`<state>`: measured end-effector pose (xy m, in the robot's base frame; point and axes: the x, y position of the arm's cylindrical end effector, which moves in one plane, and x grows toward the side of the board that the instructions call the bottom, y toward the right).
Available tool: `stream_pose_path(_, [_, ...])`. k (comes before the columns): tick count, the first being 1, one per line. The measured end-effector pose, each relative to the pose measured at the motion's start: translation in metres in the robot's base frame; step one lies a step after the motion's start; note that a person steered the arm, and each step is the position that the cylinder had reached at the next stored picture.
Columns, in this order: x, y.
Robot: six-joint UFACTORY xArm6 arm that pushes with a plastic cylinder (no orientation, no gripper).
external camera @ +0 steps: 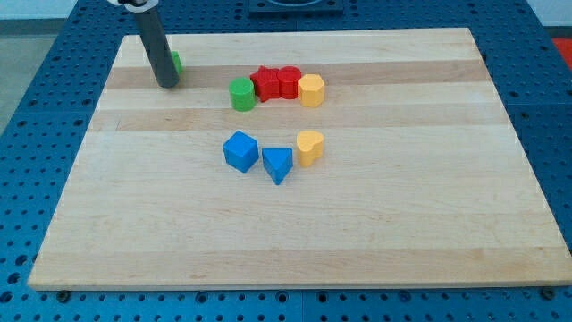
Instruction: Move your hand to the bottom side of the blue blocks
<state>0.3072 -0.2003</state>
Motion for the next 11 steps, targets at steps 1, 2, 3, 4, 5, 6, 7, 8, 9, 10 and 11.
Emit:
stream_pose_path(1, [0.0,0.0])
stream_pose_path(2, [0.0,0.0])
stream_pose_path(3, [0.0,0.001])
stream_pose_path(4, [0.077,0.002])
stream_pose_path(5, [0.163,0.003])
stream_pose_path(6, [0.172,0.003])
stream_pose_path(7, [0.178,0.006])
stream_pose_path(8, [0.24,0.079])
stream_pose_path(9, [0.248,0.105])
stream_pose_path(10, [0.245,0.114])
stream_pose_path(11, [0.23,0.169])
